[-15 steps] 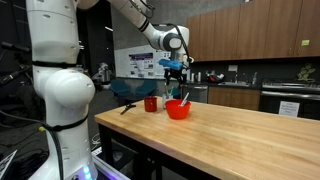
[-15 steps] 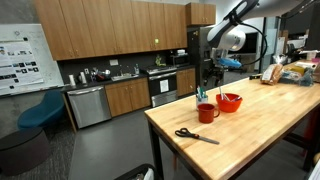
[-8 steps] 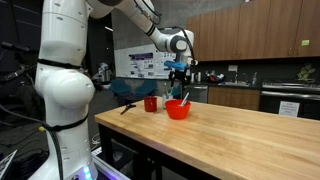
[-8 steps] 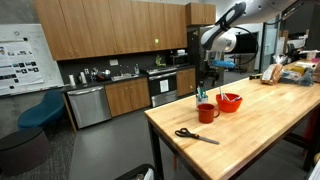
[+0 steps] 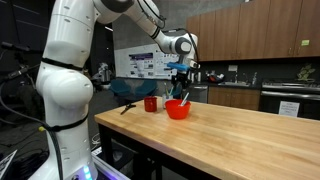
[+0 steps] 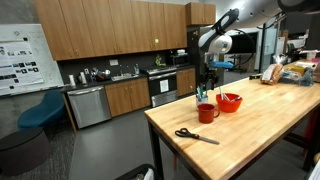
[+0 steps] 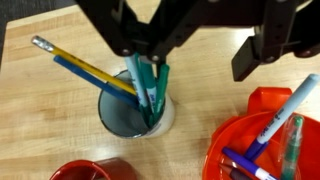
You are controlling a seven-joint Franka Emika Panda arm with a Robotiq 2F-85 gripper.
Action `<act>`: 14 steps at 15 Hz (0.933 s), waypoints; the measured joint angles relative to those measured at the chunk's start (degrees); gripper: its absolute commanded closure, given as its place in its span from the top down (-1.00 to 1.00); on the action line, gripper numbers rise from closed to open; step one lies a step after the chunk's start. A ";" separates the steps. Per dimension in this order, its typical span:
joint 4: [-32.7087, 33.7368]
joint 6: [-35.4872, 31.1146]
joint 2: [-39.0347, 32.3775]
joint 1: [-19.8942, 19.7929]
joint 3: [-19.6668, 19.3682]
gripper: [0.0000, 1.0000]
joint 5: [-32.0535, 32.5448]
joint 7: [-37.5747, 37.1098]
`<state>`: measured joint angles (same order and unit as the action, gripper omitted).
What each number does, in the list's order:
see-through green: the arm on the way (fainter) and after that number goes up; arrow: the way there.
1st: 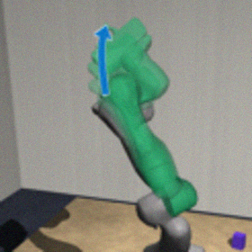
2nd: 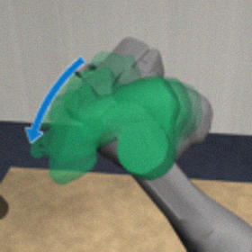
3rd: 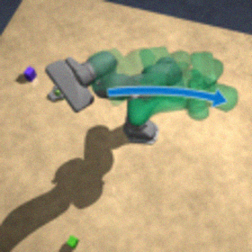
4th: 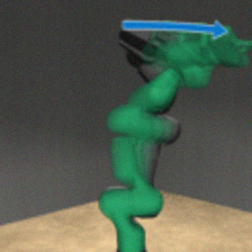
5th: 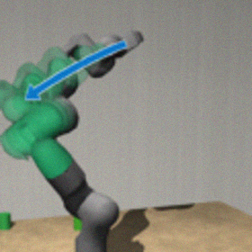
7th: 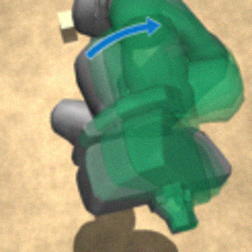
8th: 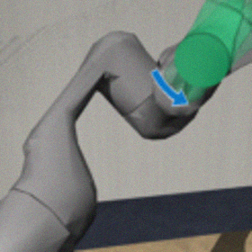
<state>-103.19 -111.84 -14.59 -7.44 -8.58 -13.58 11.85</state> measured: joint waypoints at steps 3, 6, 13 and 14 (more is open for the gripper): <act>0.92 2.43 -0.70 -0.18 0.52 0.33 0.00 0.07; 1.24 4.41 -0.82 -0.18 1.24 0.48 0.00 0.11; 1.58 7.28 -0.82 -0.18 2.31 0.40 0.00 0.19; 1.57 7.51 -0.82 -0.18 2.31 0.48 0.00 0.20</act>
<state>-101.62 -104.33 -15.41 -7.62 -6.27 -13.58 12.05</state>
